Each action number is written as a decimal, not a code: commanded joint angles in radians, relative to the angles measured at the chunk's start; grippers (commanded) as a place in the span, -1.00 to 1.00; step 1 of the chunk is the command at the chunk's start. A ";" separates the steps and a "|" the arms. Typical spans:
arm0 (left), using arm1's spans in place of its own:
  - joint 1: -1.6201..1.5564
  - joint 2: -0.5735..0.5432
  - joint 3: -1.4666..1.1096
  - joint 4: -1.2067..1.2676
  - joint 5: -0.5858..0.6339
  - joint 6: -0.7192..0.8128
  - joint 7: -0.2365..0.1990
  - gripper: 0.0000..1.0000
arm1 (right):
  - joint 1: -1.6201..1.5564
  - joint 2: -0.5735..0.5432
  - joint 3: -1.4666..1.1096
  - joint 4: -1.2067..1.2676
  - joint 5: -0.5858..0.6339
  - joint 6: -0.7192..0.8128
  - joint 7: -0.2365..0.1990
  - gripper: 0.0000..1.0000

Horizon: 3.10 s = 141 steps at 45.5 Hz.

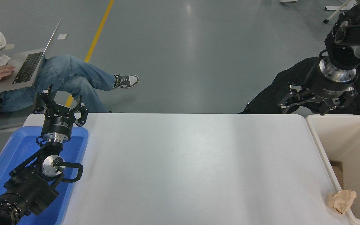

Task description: Pick up paper ball place in dustbin

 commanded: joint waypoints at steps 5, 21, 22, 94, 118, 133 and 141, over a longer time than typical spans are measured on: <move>0.001 0.000 0.002 -0.001 0.000 0.000 0.000 0.98 | -0.010 -0.001 0.000 0.000 0.000 0.000 0.000 1.00; 0.000 0.000 0.000 0.001 -0.001 0.000 0.000 0.98 | -0.004 0.000 0.000 0.000 0.000 0.000 0.000 1.00; 0.000 0.000 0.000 0.001 -0.001 0.000 0.000 0.98 | -0.004 -0.001 0.000 0.000 0.000 0.000 0.000 1.00; 0.001 0.000 0.000 0.001 -0.001 0.000 0.000 0.98 | -0.442 -0.415 0.000 -0.126 -0.064 -0.267 -0.001 1.00; 0.001 0.000 0.000 -0.001 -0.001 0.000 0.000 0.98 | -0.907 -0.446 0.321 -0.261 -0.205 -0.359 -0.003 1.00; 0.000 0.000 0.000 0.001 -0.001 0.000 0.000 0.98 | -0.920 -0.431 0.370 -0.290 -0.194 -0.362 -0.006 1.00; 0.001 0.000 0.000 -0.001 -0.001 0.000 0.000 0.98 | -1.007 -0.396 0.439 -0.367 -0.194 -0.362 -0.006 1.00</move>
